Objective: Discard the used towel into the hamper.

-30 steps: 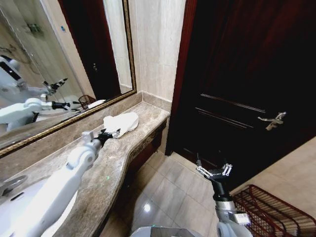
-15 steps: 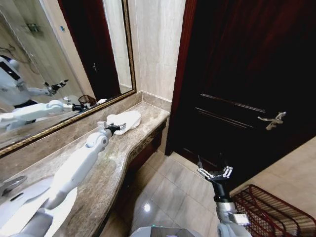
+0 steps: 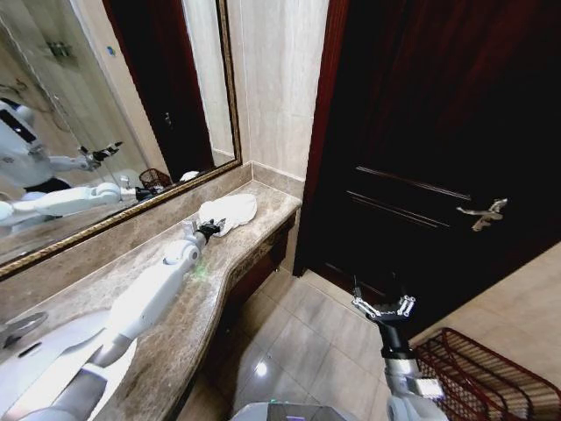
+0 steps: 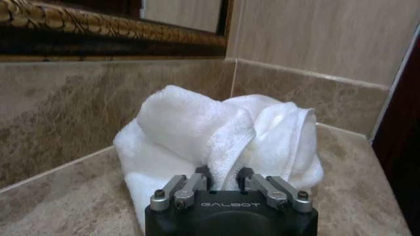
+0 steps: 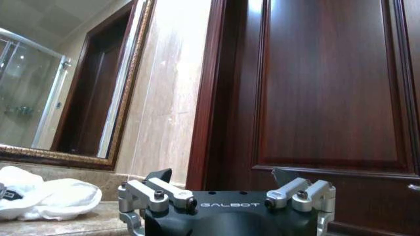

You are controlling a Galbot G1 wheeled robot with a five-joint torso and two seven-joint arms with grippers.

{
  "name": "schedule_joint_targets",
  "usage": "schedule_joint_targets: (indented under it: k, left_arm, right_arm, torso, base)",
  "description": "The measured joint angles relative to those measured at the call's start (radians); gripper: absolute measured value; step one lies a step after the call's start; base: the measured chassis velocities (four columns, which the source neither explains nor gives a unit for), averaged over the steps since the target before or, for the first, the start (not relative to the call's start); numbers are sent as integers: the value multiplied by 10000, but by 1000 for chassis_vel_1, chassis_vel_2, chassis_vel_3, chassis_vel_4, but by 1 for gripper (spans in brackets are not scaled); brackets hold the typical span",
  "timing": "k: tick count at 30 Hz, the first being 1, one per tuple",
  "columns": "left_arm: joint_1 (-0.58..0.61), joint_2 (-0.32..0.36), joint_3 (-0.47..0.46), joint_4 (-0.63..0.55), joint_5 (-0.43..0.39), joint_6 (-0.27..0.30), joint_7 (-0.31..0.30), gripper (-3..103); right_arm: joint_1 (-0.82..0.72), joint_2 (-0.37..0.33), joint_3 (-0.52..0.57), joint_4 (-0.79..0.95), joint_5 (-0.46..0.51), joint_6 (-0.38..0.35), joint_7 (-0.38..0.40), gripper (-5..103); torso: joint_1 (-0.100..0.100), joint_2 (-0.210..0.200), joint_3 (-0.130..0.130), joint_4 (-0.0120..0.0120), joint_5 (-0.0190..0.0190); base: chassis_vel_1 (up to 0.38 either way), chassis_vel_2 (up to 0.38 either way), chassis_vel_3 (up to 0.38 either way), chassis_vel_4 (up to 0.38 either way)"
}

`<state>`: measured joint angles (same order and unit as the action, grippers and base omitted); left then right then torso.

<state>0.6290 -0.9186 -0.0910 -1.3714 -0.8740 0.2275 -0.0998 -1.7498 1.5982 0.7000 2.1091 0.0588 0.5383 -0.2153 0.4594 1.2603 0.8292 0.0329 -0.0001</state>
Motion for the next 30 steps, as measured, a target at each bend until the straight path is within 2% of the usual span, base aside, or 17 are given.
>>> schedule_joint_targets:
  k: [2, 5, 7, 8, 11, 14, 16, 20, 21, 24, 30]
  left_arm:
    - [59, 12, -45, -102, -24, -43, -12, 24]
    - [461, 88, -408, -808, -197, -147, -42, 11]
    - [534, 97, -479, -941, -216, -149, -42, 7]
    - [810, 126, -723, -1374, -266, -157, -42, 6]
    - [1536, 228, -1286, -2469, -437, -141, -49, 6]
    - [1926, 256, -1569, -3006, -534, -103, -76, 6]
    - [2550, 262, -2015, -3925, -627, -58, -135, 6]
    - [3078, 290, -2327, -4691, -682, -23, -211, 6]
    - [3586, 328, -2620, -5363, -713, 15, -215, 6]
    - [4602, 294, -3178, -6422, -724, 65, -164, 6]
    - [6030, 57, -4034, -7766, -680, 33, 103, 6]
  right_arm:
    - [0, 0, -3, 0, 4, 1, 1, 100]
    - [-4, -2, -17, 1, 24, 8, 3, 100]
    - [-4, -4, -20, 2, 26, 9, 3, 100]
    - [0, -8, -32, -5, 28, 10, 3, 100]
    - [44, 5, -116, -8, 19, 10, 0, 100]
    - [64, 16, -158, -8, 1, 7, -10, 100]
    - [92, 25, -218, -8, -17, 5, -30, 100]
    - [116, 30, -257, -7, -23, -2, -38, 100]
    - [142, 29, -295, -5, -23, -22, -40, 100]
    - [218, 32, -370, 0, -28, -46, -52, 100]
    - [273, 41, -494, 7, -64, -64, -84, 100]
  torso:
    - [0, 0, 0, 0, 0]
    - [0, 0, 0, 0, 0]
    - [0, 0, 0, 0, 0]
    - [0, 0, 0, 0, 0]
    - [0, 0, 0, 1, 1]
    - [-1, 0, 0, 1, 1]
    - [-1, 0, -1, 0, 1]
    - [-1, 0, -1, 0, 0]
    - [-1, 0, -1, 0, 3]
    - [-2, 1, -1, 0, 0]
    - [-2, 1, -2, 1, 1]
  base:
    - [0, 0, 0, 0]
    - [0, 0, 0, 0]
    - [0, 0, 0, 0]
    - [0, 0, 0, 0]
    - [0, 0, 0, 0]
    - [0, 0, 0, 0]
    - [0, 0, 0, 0]
    - [0, 0, 0, 0]
    - [0, 0, 0, 0]
    - [0, 0, 0, 0]
    - [0, 0, 0, 0]
